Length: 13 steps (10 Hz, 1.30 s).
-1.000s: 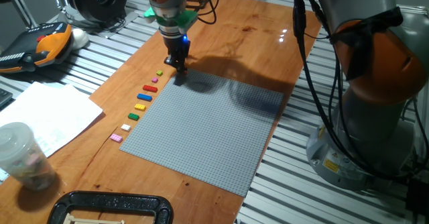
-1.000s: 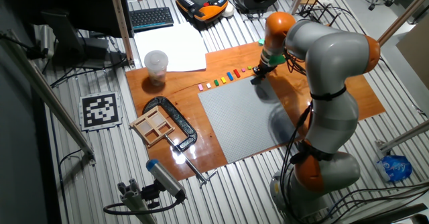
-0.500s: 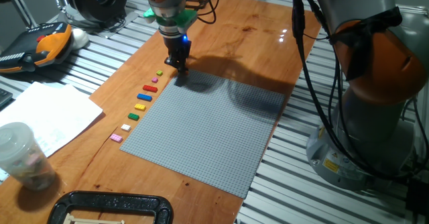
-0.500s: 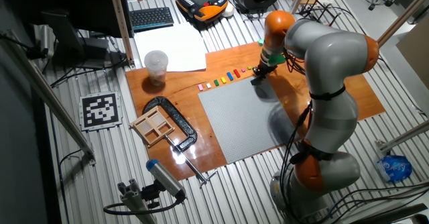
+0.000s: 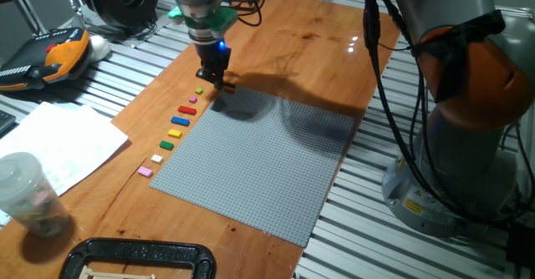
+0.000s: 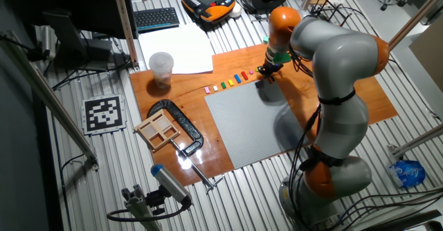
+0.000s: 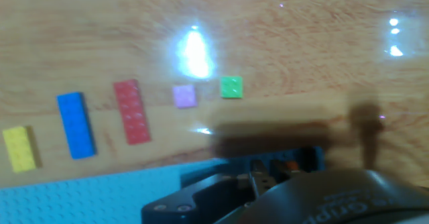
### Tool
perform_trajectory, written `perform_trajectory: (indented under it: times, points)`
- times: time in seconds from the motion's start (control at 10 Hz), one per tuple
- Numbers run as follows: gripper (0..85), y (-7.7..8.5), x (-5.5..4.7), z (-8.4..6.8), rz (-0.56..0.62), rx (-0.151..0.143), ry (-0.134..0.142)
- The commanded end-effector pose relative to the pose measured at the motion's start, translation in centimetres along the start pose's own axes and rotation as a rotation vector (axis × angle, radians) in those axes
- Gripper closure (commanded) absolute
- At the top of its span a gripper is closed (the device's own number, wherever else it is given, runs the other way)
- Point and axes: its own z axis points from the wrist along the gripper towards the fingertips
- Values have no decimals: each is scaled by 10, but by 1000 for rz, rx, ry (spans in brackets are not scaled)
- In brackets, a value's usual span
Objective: Build with small Lego blocks
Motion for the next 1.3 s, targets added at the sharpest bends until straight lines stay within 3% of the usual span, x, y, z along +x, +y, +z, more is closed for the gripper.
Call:
perform_trajectory:
  times: [0.0,0.3,0.6,1.2]
  points:
    - [510,3,-3,1,5,-3,-3]
    - [510,12,-11,6,16,6,-18]
    - [510,13,-24,14,11,-14,-21]
    - [510,16,-37,15,21,-17,-27]
